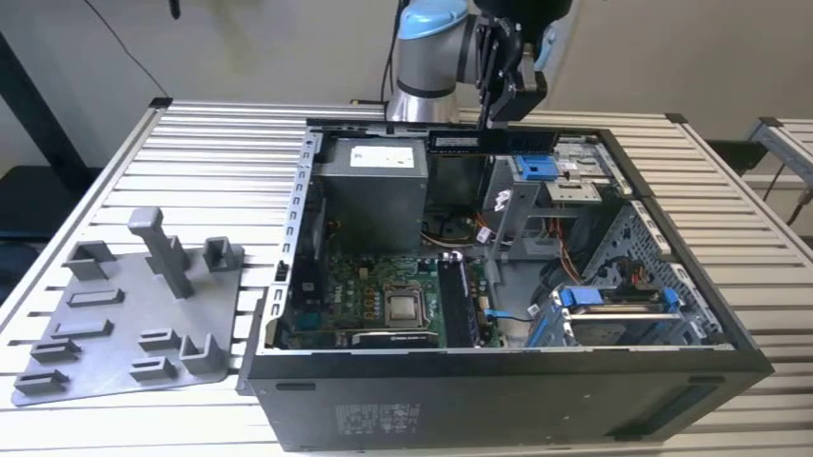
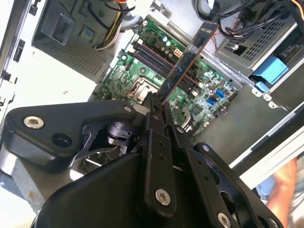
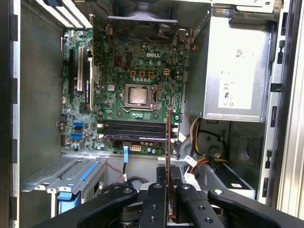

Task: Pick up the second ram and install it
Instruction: 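Insert the second ram into the second slot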

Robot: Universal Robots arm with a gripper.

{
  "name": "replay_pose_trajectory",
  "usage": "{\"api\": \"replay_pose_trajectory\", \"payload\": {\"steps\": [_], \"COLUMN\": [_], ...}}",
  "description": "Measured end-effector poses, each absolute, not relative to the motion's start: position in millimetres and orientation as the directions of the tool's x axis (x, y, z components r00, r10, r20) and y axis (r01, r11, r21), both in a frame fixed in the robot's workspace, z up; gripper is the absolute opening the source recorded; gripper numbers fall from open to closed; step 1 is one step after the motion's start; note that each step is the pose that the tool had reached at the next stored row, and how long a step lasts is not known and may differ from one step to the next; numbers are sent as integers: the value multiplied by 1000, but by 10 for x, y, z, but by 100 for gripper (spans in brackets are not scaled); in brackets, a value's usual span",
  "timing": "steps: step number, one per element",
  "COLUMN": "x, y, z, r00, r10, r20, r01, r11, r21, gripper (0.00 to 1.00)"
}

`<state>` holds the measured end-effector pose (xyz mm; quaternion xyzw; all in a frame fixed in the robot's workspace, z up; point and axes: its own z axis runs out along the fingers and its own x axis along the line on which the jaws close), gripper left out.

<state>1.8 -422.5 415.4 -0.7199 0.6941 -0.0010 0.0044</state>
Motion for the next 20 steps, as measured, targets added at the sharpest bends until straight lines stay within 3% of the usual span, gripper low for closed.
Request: {"api": "replay_pose_trajectory", "payload": {"steps": [20], "x": [18], "y": [-4225], "z": [4149], "r00": [-115], "r10": [-993], "r20": [-5], "r01": [-993], "r11": [115], "r21": [-8], "gripper": [14]}}
